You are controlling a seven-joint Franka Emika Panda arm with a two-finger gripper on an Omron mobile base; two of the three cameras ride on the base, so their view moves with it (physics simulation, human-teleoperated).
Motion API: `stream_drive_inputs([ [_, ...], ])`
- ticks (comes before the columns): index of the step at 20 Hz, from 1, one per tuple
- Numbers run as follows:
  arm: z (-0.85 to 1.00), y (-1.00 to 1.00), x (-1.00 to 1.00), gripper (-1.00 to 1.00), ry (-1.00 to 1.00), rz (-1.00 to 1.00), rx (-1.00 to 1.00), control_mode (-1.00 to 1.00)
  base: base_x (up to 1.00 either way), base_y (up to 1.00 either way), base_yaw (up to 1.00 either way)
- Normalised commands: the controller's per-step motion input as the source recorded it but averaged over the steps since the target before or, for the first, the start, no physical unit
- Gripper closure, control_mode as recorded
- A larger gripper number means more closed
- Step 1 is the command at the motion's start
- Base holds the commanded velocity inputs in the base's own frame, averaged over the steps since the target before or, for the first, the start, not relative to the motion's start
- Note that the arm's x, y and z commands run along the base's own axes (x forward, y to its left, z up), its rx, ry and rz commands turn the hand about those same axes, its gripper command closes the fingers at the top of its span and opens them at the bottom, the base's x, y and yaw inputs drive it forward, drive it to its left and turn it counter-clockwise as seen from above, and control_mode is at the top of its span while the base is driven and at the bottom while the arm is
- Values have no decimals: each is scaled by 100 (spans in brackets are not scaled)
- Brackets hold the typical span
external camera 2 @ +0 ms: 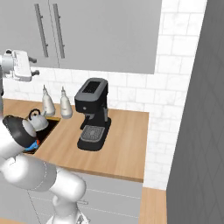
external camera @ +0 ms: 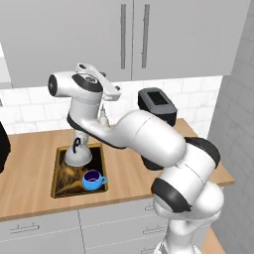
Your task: Pick the kettle from the counter and place it on the tray. Then pick the mug from the cabinet and place it on the tray. Then close the cabinet doors.
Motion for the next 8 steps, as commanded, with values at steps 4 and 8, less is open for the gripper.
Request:
stream_drive_inputs([
  [4,-16,-26,81,-100,-3,0,0,-100,0,0,0],
  [8,-10,-23,77,-100,-1,0,1,-100,0,0,0],
])
